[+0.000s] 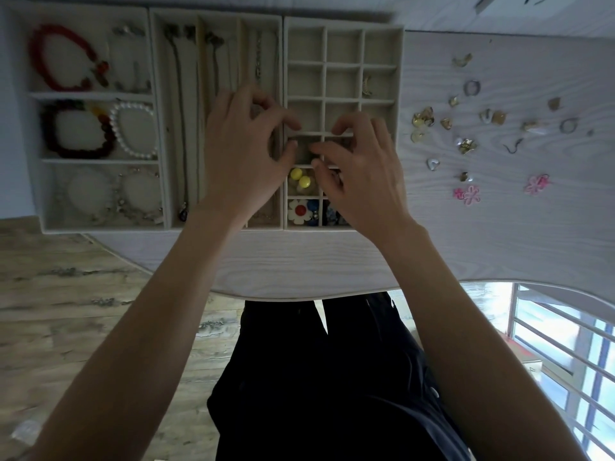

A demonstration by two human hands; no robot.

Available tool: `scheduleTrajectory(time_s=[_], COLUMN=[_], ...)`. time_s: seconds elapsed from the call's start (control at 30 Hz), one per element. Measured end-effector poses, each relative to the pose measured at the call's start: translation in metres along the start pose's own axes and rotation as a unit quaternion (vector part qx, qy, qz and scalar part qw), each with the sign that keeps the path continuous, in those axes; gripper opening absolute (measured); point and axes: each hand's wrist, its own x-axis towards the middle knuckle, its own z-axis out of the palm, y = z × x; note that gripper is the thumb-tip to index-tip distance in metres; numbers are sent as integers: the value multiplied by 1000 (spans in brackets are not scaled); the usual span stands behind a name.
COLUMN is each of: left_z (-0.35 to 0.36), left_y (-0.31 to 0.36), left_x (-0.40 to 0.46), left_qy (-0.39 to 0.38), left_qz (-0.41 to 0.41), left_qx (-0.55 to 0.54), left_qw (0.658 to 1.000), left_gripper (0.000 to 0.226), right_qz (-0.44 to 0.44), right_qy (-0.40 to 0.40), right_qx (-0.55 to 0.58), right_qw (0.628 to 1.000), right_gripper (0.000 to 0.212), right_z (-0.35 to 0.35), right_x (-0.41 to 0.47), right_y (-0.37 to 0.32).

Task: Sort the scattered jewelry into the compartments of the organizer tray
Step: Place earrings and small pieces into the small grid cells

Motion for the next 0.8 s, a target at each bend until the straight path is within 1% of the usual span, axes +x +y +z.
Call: scheduleTrajectory(time_s=[0.1, 0.27, 0.37, 0.47, 0.57, 0.67, 0.73, 0.8], left_z=[-3, -5, -5, -4, 4, 17, 28, 39], left_y=[-4, -4, -1, 16, 44, 77, 100, 118], left_x=[-6, -12, -14, -12, -1, 9, 14, 20], left_qy=[3, -6, 9, 20, -11, -42, -74, -99], left_qz=[9, 7, 18, 40, 86, 138, 140, 132], left_qx=[-8, -15, -2, -31, -67, -113, -156, -156], left_qw=[1000, 1000, 1000, 999, 994, 983, 975, 974], left_gripper=[22, 24, 23, 24, 24, 22, 25, 29], right_qz=[4, 30, 41, 42, 57, 103, 142, 171], right_qy=[-1, 13, 14, 12, 25, 44, 55, 51], right_qx=[10, 73, 80, 83, 74, 46, 36, 25], right_qw=[1000, 997, 996, 996, 995, 993, 988, 984], right_gripper=[19, 18, 16, 19, 19, 20, 22, 24], right_z=[-1, -9, -17, -32, -53, -72, -82, -87], right_x=[0, -7, -14, -22, -37, -56, -67, -73], right_y=[-1, 3, 8, 11, 24, 51, 77, 103])
